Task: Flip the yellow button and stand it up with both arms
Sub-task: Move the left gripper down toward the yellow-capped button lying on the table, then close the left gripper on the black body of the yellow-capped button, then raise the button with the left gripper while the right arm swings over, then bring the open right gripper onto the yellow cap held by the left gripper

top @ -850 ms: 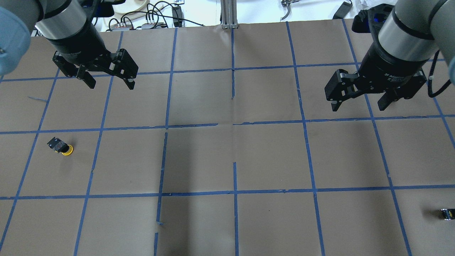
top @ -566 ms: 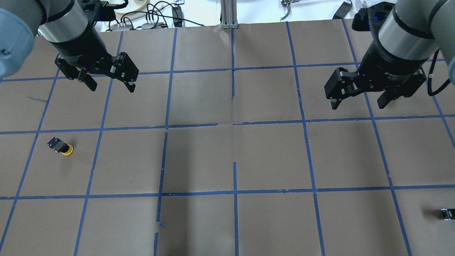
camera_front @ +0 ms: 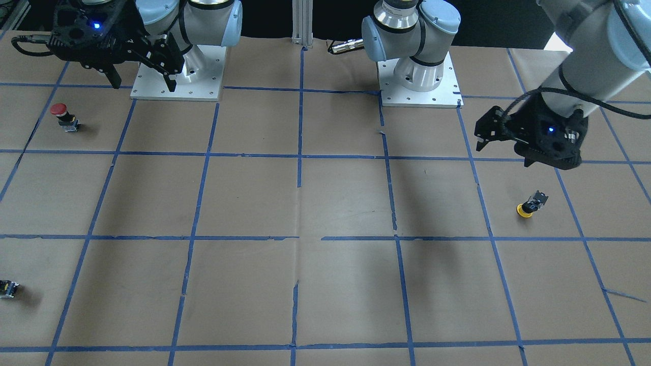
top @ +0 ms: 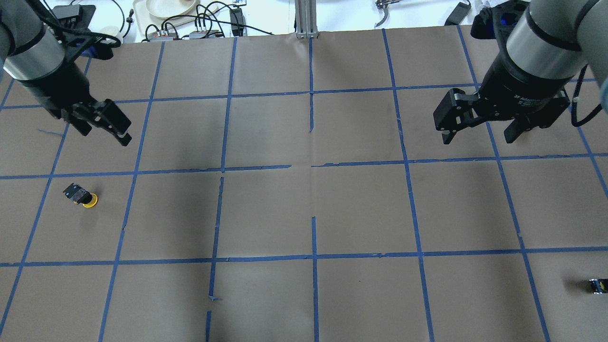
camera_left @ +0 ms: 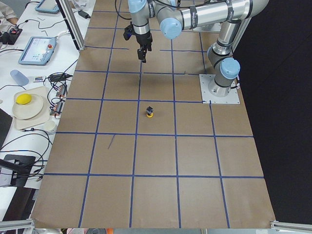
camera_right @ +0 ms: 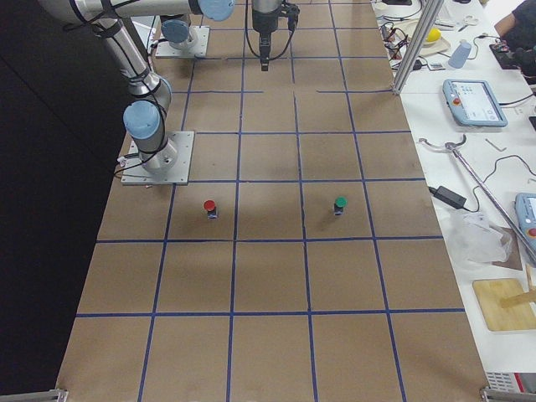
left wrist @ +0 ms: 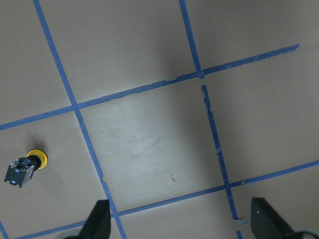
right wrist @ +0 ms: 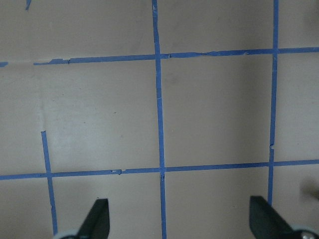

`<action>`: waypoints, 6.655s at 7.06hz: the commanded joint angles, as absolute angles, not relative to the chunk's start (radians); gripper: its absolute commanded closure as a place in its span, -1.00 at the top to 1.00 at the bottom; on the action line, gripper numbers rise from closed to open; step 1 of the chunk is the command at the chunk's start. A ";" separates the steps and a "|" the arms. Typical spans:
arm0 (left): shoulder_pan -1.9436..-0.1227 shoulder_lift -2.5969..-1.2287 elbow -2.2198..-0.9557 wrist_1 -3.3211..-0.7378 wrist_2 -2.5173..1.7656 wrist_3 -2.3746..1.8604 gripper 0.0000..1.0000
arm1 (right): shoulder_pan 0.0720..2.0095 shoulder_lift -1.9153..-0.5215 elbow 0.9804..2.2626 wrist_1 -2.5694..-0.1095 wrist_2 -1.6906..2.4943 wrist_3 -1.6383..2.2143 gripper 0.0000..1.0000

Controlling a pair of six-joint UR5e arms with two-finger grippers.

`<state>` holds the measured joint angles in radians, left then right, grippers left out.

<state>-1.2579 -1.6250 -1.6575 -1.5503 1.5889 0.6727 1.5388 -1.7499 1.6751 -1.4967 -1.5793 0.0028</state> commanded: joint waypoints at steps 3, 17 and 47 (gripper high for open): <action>-1.007 -1.690 -1.928 -1.072 1.592 1.217 0.99 | 1.539 -1.750 1.674 -1.480 -1.580 0.000 1.00; -0.922 -1.812 -1.945 -0.940 1.563 1.548 -0.95 | 1.533 -1.749 1.674 -1.482 -1.577 0.014 1.00; -1.539 -1.516 -1.953 -1.592 -0.144 0.434 -1.00 | 1.445 -1.689 1.689 -1.485 -0.428 0.902 0.95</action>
<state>-1.5386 -1.5156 -1.9528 -1.5922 -0.1440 0.4341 1.4202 -1.6920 1.6874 -1.4706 -0.4277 0.8763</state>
